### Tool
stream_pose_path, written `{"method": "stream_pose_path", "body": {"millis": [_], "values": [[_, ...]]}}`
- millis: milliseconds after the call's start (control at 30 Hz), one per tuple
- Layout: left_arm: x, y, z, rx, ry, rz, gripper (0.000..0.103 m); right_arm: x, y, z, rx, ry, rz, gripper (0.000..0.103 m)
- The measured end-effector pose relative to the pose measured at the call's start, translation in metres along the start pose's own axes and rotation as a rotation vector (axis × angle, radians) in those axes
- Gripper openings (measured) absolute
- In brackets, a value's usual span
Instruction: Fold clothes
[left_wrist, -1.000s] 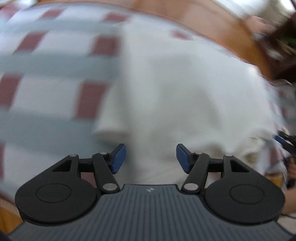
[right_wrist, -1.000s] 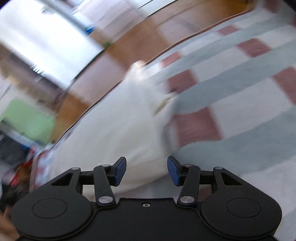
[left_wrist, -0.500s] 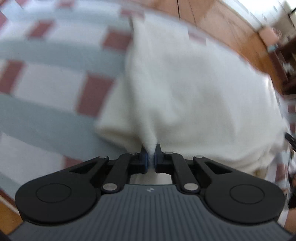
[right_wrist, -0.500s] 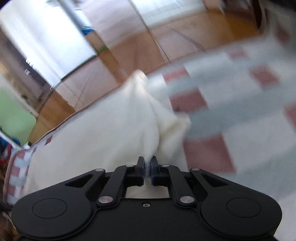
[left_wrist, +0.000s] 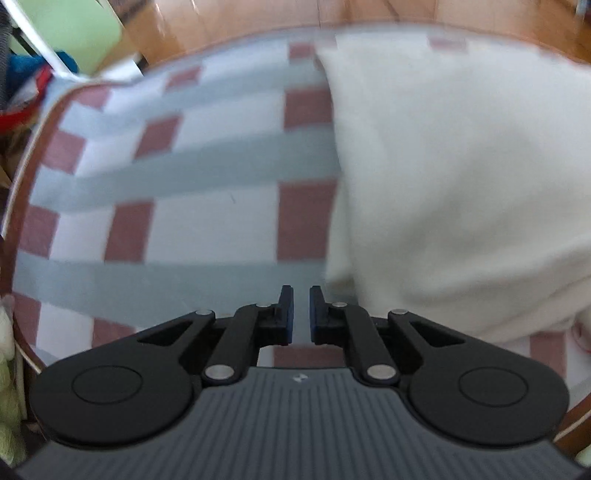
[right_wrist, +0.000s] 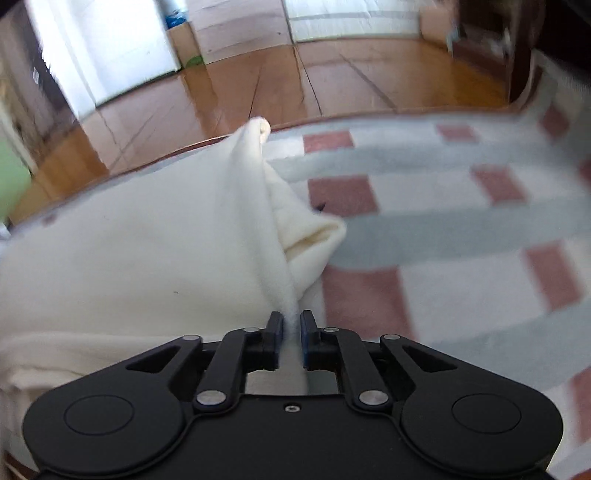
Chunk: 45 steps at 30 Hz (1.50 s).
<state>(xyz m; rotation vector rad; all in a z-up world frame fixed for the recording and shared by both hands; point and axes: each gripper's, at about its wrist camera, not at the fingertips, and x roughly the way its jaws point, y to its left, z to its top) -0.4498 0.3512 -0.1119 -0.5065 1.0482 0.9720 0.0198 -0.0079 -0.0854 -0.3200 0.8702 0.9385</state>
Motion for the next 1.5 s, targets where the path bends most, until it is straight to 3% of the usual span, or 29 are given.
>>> {"method": "stream_pose_path", "body": {"millis": [67,133,167,233,367,467,533,633,700,733,767,800,833,933,1033,1100,1167,1200,1267,1367,1467,1500], "values": [[-0.011,0.02,0.014,-0.092,-0.067,-0.087,0.034,-0.005,0.0,0.015,-0.036,-0.049,-0.011,0.035],[-0.01,0.03,0.031,-0.137,-0.121,-0.137,0.049,-0.01,0.001,0.03,-0.073,-0.098,-0.021,0.052],[-0.008,0.035,0.041,-0.158,-0.148,-0.162,0.054,-0.012,0.001,0.038,-0.091,-0.122,-0.026,0.056],[0.008,0.031,0.065,-0.141,-0.16,-0.178,0.065,-0.001,0.004,0.063,-0.1,-0.135,0.05,0.057],[0.04,0.024,0.112,-0.074,-0.127,-0.198,0.065,0.048,0.009,0.114,-0.058,-0.076,0.178,0.059],[0.053,0.013,0.129,-0.048,-0.127,-0.273,0.066,0.09,0.001,0.144,0.062,0.021,0.263,0.059],[0.064,0.006,0.138,-0.027,-0.117,-0.326,0.069,0.11,-0.004,0.153,0.117,0.068,0.274,0.059],[0.084,-0.002,0.144,0.01,-0.107,-0.289,0.07,0.129,-0.001,0.158,0.078,0.07,0.221,0.058],[0.096,-0.006,0.15,0.048,-0.106,-0.227,0.07,0.136,0.006,0.16,-0.003,0.043,0.244,0.055],[0.1,-0.007,0.151,0.049,-0.107,-0.242,0.069,0.138,0.01,0.161,-0.03,0.031,0.257,0.053],[0.103,-0.006,0.153,0.046,-0.109,-0.267,0.061,0.141,0.014,0.161,-0.045,0.019,0.264,0.036],[0.105,-0.006,0.153,0.042,-0.112,-0.291,0.047,0.143,0.017,0.162,-0.065,0.007,0.257,0.017],[0.108,-0.01,0.154,0.053,-0.073,-0.273,0.007,0.144,0.02,0.163,-0.086,-0.003,0.242,0.008],[0.097,-0.028,0.155,0.142,-0.065,-0.108,0.007,0.134,0.025,0.169,-0.165,-0.103,0.133,0.006],[0.083,-0.041,0.156,0.203,-0.144,-0.002,0.007,0.127,0.023,0.172,-0.171,-0.131,0.134,0.006],[0.086,-0.04,0.16,0.157,-0.139,-0.002,0.008,0.133,0.023,0.169,-0.174,-0.111,0.127,0.006],[0.093,-0.031,0.161,0.082,-0.121,-0.035,0.014,0.141,0.022,0.166,-0.158,-0.067,0.129,0.011],[0.095,-0.026,0.16,0.052,-0.116,-0.054,0.016,0.142,0.019,0.165,-0.142,-0.051,0.132,0.018],[0.096,-0.014,0.154,-0.001,-0.115,-0.09,0.034,0.139,0.011,0.166,-0.103,-0.017,0.111,0.054],[0.089,0.011,0.138,-0.101,-0.106,-0.214,0.061,0.123,-0.002,0.162,-0.103,0.026,0.121,0.057],[0.088,0.033,0.116,-0.227,-0.067,-0.402,0.063,0.11,-0.019,0.154,-0.068,0.085,0.212,0.066],[0.088,0.033,0.11,-0.225,-0.045,-0.424,0.063,0.106,-0.025,0.151,-0.045,0.111,0.262,0.068]]}}
